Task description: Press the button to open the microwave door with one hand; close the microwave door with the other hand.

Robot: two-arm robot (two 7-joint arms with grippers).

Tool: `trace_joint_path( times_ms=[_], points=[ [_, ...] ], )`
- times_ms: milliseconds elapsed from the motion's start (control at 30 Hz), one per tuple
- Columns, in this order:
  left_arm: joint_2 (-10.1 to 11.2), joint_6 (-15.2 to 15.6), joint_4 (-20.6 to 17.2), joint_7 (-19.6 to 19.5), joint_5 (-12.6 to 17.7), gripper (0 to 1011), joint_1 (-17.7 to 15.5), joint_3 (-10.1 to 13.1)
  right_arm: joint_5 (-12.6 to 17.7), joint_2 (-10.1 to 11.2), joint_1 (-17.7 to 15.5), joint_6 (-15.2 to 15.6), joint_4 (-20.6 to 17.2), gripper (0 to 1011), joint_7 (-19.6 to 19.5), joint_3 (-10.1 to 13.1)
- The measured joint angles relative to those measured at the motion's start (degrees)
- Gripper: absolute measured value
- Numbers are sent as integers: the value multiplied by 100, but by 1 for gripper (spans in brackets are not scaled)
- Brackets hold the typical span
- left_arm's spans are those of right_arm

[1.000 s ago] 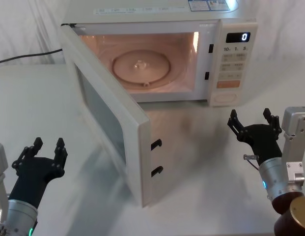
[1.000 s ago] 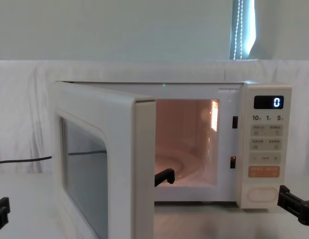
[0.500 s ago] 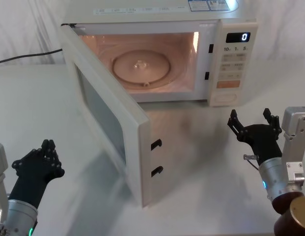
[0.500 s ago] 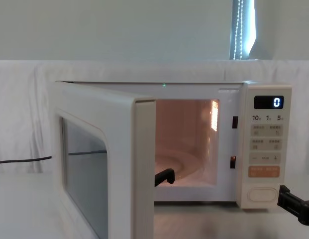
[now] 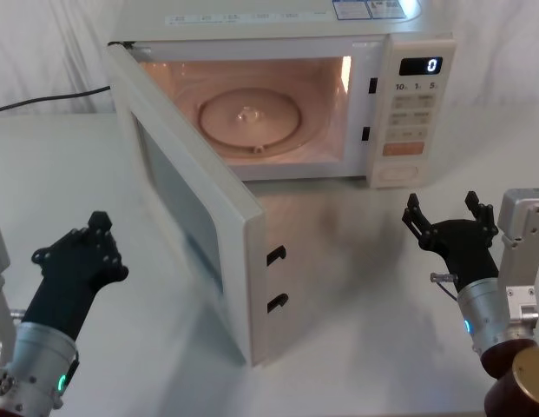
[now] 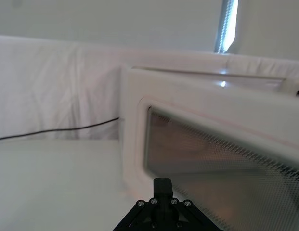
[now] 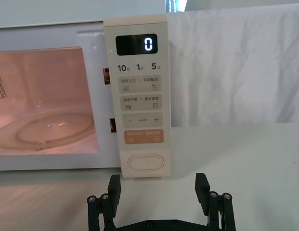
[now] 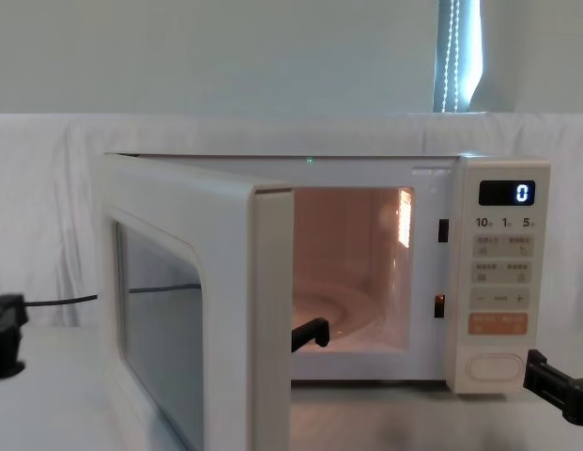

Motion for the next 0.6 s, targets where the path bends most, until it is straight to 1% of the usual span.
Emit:
trace_joint_path(
  times_ms=[200, 267, 367, 400, 467, 600],
  points=[
    [-50, 132, -75, -168, 13, 0, -215, 68, 0, 0, 0, 0, 0, 1000, 0, 0],
    [-52, 132, -72, -216, 15, 0, -285, 91, 0, 0, 0, 0, 0, 1000, 0, 0],
    [-75, 148, -10, -319, -32, 0, -489, 134, 0, 0, 0, 0, 0, 1000, 0, 0],
    [-75, 148, -10, -319, -32, 0, -489, 134, 0, 0, 0, 0, 0, 1000, 0, 0],
    [-81, 185, 45, -364, -60, 0, -628, 174, 0, 0, 0, 0, 0, 1000, 0, 0],
    [-59, 255, 115, -423, -89, 0, -786, 234, 0, 0, 0, 0, 0, 1000, 0, 0]
  ],
)
